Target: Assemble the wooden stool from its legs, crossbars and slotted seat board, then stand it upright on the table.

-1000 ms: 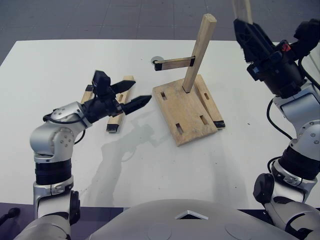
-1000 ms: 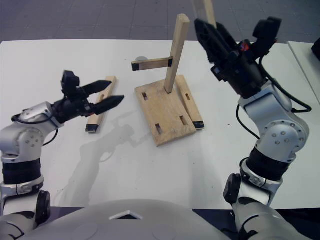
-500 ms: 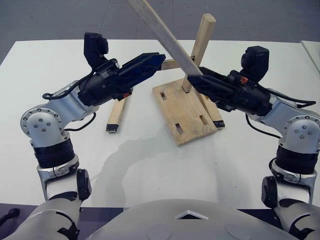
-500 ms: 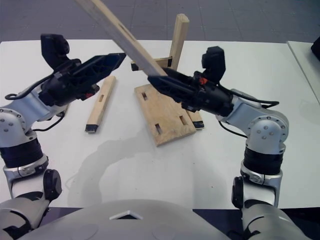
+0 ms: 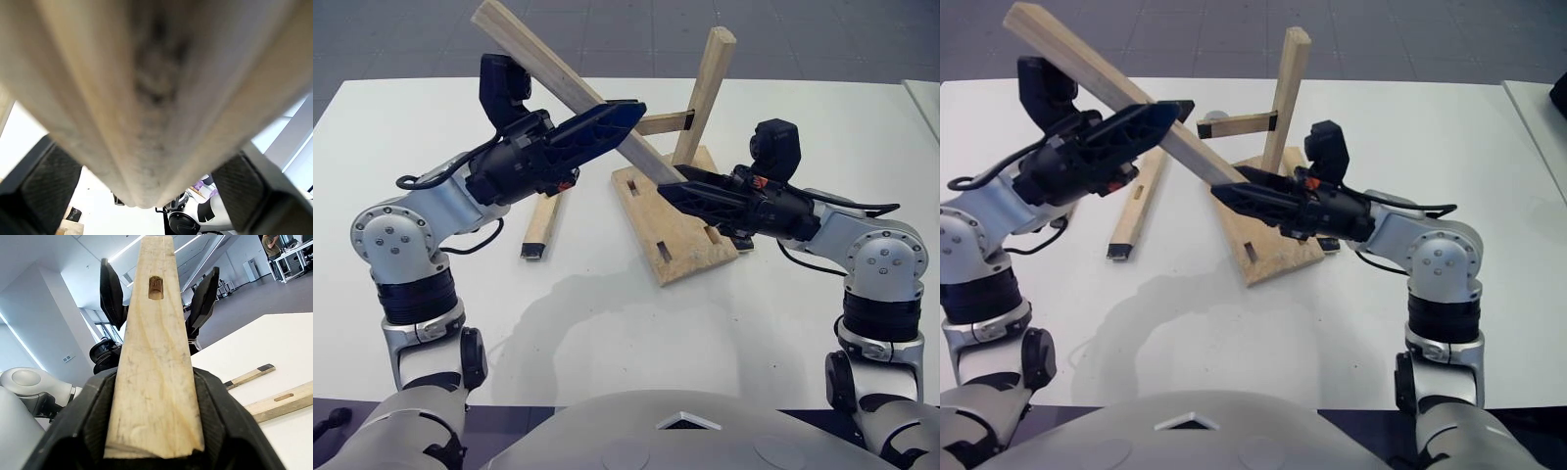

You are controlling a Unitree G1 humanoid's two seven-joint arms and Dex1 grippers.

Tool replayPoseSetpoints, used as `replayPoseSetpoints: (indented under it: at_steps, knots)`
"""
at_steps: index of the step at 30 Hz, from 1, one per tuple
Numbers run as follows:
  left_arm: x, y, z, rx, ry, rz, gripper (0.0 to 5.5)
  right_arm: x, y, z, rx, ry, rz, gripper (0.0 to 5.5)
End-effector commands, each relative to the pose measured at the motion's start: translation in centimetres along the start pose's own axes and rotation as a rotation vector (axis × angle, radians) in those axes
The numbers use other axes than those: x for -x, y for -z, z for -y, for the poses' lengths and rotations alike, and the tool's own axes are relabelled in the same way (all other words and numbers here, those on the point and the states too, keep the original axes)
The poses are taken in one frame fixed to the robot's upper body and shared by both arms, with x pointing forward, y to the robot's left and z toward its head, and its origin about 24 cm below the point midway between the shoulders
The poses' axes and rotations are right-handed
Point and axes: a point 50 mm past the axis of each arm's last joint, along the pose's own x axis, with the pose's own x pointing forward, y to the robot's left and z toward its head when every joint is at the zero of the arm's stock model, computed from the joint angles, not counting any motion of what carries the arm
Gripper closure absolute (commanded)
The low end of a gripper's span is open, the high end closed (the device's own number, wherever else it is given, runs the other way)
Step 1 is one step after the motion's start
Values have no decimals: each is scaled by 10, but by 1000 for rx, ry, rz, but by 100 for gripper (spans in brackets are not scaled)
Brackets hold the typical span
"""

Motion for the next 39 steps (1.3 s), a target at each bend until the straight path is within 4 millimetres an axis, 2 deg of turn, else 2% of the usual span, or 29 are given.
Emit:
replayPoseSetpoints:
  at_steps: [1,8,13,14,17,19,23,26,32,34,39]
  knots:
    - [2,-2,0,-22,-2,-29,231,2,-3,3,11,19,-5,343]
    - [2,-1,-8,-73,-54,-59,339,1,-3,6,19,42,-14,343]
    - [8,-1,-14,-82,-87,-53,343,1,-3,5,9,38,-15,343]
    - [10,-3,-16,-82,-95,-46,343,1,-4,5,13,42,-14,307]
    - [16,-12,-20,-101,-126,-13,344,7,-2,4,28,70,-55,264]
    - [23,-25,-22,-147,-161,18,344,17,5,8,52,151,-131,231]
    - [37,-39,-33,-332,-263,18,346,36,15,20,122,326,-271,164]
    - [40,-29,-47,-460,-294,-51,347,41,25,37,185,478,-368,121]
    - [41,0,-91,-582,-317,-187,347,60,59,65,297,727,-617,29]
    - [40,5,-102,-608,-326,-221,347,65,68,71,335,762,-686,10]
    - [38,7,-120,-607,-324,-232,347,65,85,73,355,734,-750,10]
